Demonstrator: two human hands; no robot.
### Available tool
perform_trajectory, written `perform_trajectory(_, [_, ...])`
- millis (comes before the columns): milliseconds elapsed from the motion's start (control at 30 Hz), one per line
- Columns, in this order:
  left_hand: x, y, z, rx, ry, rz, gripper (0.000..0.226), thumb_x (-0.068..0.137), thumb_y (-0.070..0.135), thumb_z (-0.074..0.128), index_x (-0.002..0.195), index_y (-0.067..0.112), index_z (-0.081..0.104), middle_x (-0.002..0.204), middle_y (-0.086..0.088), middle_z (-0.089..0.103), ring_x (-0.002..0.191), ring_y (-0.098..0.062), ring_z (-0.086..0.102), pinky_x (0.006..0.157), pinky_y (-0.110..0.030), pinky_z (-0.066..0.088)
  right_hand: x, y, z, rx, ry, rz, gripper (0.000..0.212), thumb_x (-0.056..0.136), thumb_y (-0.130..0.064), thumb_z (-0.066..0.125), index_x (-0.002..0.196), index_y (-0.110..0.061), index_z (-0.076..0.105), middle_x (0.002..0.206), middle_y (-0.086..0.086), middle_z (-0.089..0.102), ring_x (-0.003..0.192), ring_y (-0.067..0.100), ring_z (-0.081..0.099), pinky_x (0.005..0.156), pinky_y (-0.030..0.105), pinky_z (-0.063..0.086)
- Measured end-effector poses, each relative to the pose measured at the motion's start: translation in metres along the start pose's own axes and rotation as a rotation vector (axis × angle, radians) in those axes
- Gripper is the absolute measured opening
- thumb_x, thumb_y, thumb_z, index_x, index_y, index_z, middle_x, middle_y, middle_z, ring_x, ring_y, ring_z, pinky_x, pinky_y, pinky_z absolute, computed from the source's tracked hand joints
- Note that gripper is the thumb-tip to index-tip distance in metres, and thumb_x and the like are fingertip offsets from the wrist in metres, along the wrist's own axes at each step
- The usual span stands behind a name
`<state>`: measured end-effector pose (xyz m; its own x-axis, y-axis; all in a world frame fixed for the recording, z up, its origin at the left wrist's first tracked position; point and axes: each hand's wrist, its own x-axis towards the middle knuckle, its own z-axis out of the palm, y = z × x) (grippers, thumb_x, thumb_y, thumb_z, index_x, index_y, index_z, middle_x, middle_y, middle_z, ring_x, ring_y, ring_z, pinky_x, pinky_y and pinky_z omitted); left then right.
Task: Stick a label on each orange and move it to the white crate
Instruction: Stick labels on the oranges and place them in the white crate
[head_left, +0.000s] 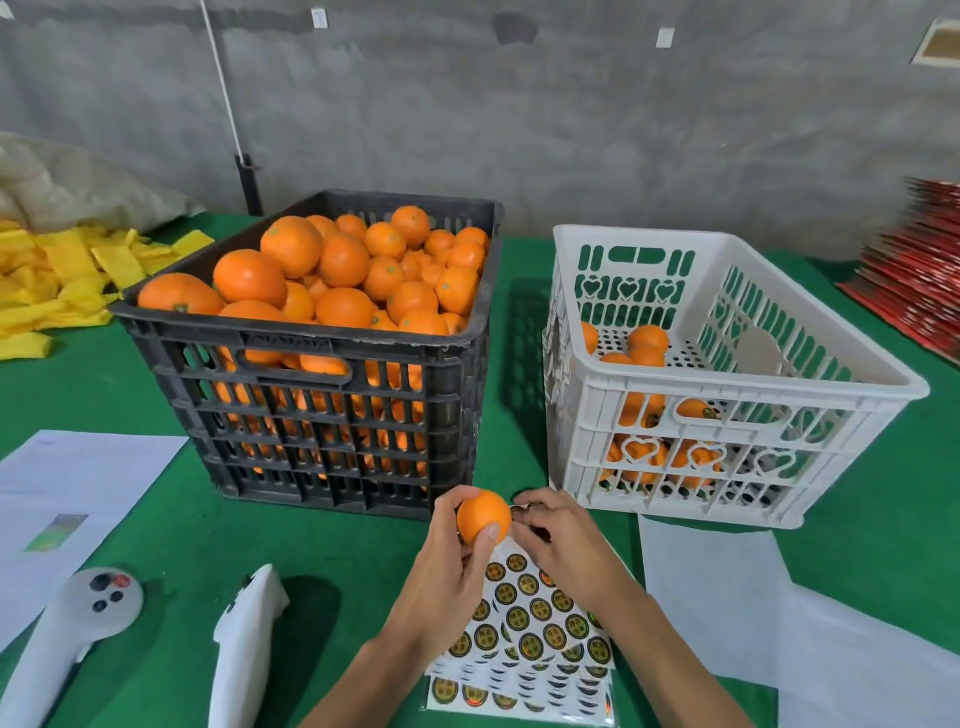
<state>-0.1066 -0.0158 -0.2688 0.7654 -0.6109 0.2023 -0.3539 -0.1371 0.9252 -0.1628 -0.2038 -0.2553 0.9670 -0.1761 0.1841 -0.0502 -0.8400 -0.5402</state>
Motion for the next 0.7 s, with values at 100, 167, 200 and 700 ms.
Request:
perform_trajectory(100, [0.0,0.0,0.0,0.023,0.037,0.011,0.04,0.102,0.066,0.044,0.135,0.045,0.033,0.111,0.026,0.055,0.081,-0.012,0.07,0.068,-0.025,0.055,-0.001,0.0,0.002,-0.008,0.056,0.007,0.025,0.102,-0.024,0.061,0.117,-0.011,0.077,0.128,-0.001,0.065,0.12,0.016,0.055,0.109,0.031,0.039])
perform_trajectory(167, [-0.001,0.0,0.0,0.036,0.057,0.011,0.037,0.102,0.067,0.042,0.133,0.05,0.032,0.111,0.029,0.055,0.086,-0.015,0.071,0.075,-0.029,0.059,-0.004,0.003,-0.002,0.019,0.089,0.02,0.024,0.101,-0.023,0.062,0.115,-0.011,0.078,0.125,-0.002,0.067,0.115,0.014,0.058,0.108,0.034,0.042])
perform_trajectory(200, [-0.001,0.0,0.0,0.045,0.062,0.01,0.036,0.101,0.069,0.041,0.132,0.052,0.032,0.11,0.029,0.055,0.086,-0.015,0.072,0.074,-0.029,0.059,-0.008,0.005,-0.006,0.032,0.083,0.028,0.025,0.101,-0.027,0.062,0.115,-0.013,0.078,0.125,-0.005,0.066,0.116,0.011,0.057,0.108,0.033,0.042])
perform_trajectory(700, [-0.002,0.0,0.001,0.033,0.05,-0.018,0.044,0.097,0.075,0.04,0.135,0.055,0.03,0.116,0.028,0.057,0.098,-0.008,0.072,0.073,-0.021,0.054,-0.036,0.027,-0.018,0.081,0.055,0.078,0.036,0.094,-0.042,0.069,0.122,-0.02,0.075,0.133,-0.019,0.06,0.124,-0.003,0.051,0.113,0.025,0.038])
